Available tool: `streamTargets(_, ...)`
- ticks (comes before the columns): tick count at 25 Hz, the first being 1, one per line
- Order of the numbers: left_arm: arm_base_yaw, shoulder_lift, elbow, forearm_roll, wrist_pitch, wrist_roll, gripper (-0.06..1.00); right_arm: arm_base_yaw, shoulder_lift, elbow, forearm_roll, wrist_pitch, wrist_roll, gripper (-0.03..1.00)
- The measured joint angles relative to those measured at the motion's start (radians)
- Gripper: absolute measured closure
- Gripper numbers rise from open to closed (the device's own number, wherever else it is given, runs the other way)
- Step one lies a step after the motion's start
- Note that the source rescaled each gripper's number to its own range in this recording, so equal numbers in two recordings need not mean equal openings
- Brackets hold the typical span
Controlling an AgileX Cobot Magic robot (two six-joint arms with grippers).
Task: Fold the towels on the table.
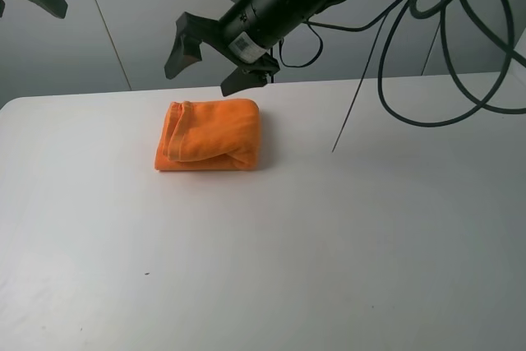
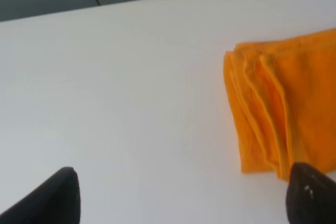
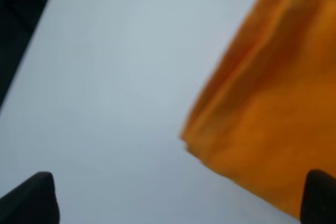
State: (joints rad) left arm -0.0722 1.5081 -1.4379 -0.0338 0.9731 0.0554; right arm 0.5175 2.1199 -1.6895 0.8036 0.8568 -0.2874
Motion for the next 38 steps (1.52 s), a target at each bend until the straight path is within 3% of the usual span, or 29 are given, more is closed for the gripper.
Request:
streamTargets(4, 0.012, -0.121, 0.101, 0.014, 0.034, -0.001, -0.06, -0.118, -0.174, 0.206, -0.184, -0.041, 0.036, -0.03)
streamTargets(7, 0.055, -0.264, 0.241, 0.018, 0.004, -0.017, -0.06, -0.215, -0.371, 0.409, -0.272, -0.104, 0.057, -0.03)
streamTargets(10, 0.111, -0.429, 0.376, 0.027, -0.007, -0.03, -0.06, -0.274, -0.605, 0.596, -0.441, -0.126, 0.12, -0.03)
streamTargets(15, 0.14, -0.71, 0.544, 0.034, -0.02, -0.049, -0.06, -0.278, -1.03, 0.766, -0.646, -0.058, 0.233, -0.03)
streamTargets(19, 0.141, -0.928, 0.628, 0.034, -0.004, -0.055, -0.06, -0.278, -1.339, 0.813, -0.757, 0.061, 0.287, -0.03)
streamTargets(23, 0.141, -1.129, 0.693, 0.034, 0.022, -0.055, -0.06, -0.278, -1.601, 0.82, -0.796, 0.151, 0.302, -0.03)
streamTargets(31, 0.141, -1.429, 0.848, 0.034, 0.121, -0.055, -0.06, -0.278, -1.931, 0.95, -0.816, 0.186, 0.298, -0.03)
streamTargets(38, 0.141, -1.504, 0.888, 0.043, 0.171, -0.055, -0.06, -0.278, -2.108, 1.152, -0.804, 0.204, 0.257, -0.03)
